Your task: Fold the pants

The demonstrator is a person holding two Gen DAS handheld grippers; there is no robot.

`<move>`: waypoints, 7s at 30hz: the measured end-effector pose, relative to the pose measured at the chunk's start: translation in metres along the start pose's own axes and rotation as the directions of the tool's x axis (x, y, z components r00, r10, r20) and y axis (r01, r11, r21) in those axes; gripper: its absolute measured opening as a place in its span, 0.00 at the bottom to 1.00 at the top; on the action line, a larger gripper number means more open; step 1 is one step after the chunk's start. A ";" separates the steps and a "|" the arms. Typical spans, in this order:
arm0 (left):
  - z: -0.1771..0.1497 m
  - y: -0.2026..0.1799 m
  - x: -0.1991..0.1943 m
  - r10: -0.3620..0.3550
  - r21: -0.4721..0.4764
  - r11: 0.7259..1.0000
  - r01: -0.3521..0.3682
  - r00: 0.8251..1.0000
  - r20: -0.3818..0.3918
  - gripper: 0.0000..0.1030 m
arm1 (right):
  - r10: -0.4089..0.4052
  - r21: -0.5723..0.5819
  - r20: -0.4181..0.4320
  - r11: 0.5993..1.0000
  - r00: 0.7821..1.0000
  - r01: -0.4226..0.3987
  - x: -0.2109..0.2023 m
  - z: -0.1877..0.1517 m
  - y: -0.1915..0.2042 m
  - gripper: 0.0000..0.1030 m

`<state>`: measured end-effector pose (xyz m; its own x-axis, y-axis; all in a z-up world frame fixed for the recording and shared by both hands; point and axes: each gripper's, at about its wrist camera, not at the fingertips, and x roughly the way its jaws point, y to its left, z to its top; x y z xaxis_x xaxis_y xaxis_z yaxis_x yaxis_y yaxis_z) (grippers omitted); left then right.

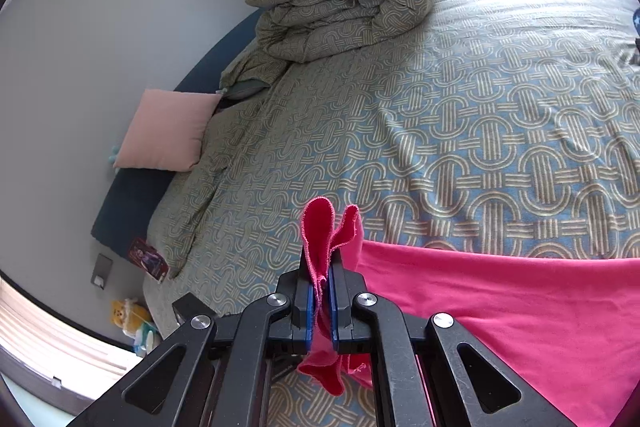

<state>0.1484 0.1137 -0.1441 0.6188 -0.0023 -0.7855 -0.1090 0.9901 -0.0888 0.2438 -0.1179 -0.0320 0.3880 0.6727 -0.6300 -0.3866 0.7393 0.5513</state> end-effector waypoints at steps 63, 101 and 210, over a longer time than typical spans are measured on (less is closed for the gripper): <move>0.027 -0.069 0.024 0.004 0.161 0.987 0.004 0.999 -0.047 0.70 | -0.324 0.273 -0.079 0.902 0.943 0.333 -0.070 -0.137 -0.138 0.37; -0.003 -0.286 -0.012 -0.198 0.403 0.883 0.240 0.970 -0.143 0.71 | -0.501 0.662 0.238 0.711 0.832 0.239 -0.268 -0.227 -0.281 0.58; 0.019 -0.242 0.019 -0.660 -0.188 0.746 0.639 0.673 -0.334 0.26 | -0.501 -0.579 0.307 0.577 0.809 0.577 -0.060 -0.219 -0.019 0.53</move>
<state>0.2013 -0.1235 -0.1256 0.2287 -0.7021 -0.6744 0.1676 0.7108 -0.6831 0.0450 -0.1787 -0.1243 0.7648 0.1834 -0.6176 -0.4833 0.7972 -0.3618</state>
